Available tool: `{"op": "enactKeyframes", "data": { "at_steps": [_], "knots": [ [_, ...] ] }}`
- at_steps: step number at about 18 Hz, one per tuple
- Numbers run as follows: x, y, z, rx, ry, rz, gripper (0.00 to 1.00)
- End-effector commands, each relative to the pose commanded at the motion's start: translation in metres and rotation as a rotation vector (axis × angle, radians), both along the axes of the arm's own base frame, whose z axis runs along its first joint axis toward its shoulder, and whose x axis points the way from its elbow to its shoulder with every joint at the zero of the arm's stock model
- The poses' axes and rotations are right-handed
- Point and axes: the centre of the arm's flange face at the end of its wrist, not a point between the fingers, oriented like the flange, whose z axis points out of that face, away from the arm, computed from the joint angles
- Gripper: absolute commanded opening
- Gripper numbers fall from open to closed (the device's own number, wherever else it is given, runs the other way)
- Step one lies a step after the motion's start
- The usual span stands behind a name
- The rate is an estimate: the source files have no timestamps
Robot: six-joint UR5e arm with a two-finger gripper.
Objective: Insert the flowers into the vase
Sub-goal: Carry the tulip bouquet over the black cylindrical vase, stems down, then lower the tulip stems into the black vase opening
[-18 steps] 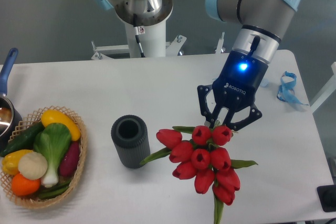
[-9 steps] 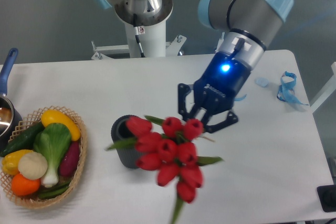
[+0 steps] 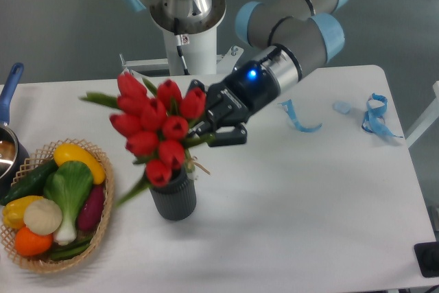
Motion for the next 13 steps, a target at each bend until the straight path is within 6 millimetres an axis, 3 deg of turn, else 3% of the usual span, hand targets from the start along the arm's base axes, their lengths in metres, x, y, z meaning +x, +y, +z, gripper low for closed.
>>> {"op": "enactKeyframes", "data": {
  "at_steps": [6,13],
  "knots": [
    [0.020,0.000,-0.003,-0.013,-0.019,-0.018,0.06],
    [0.018,0.006,-0.025,-0.034,-0.058,-0.025,0.06]
  ]
}}
